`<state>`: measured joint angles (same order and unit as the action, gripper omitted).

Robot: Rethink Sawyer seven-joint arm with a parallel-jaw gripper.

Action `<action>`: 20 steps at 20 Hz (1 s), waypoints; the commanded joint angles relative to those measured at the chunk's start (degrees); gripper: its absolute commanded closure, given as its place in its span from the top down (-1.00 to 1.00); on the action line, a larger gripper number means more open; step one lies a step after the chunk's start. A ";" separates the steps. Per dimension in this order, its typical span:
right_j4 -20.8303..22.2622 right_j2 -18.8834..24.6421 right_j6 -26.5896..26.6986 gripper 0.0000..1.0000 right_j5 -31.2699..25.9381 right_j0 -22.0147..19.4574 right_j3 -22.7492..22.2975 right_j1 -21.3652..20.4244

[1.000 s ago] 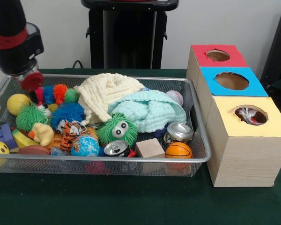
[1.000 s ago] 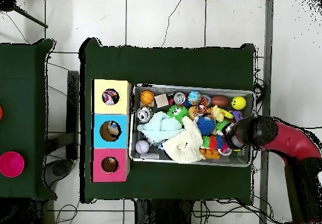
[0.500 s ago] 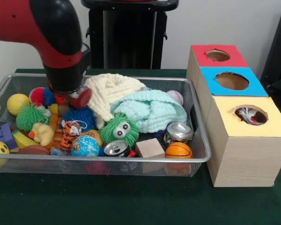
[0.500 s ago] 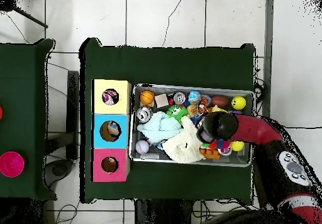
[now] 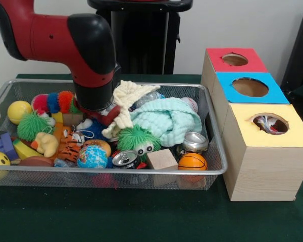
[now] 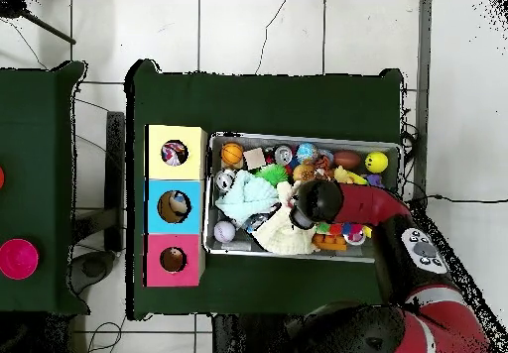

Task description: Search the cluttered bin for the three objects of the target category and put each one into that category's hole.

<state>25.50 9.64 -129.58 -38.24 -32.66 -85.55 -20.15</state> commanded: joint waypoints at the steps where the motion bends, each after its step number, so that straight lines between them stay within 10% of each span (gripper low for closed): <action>1: -4.00 -1.21 -14.68 -1.00 11.55 3.95 0.48 14.04; 20: -33.68 -5.47 -33.37 -1.00 16.64 19.02 -15.83 5.44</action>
<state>0.77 -3.52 -143.34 -24.90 -19.00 -91.42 -19.22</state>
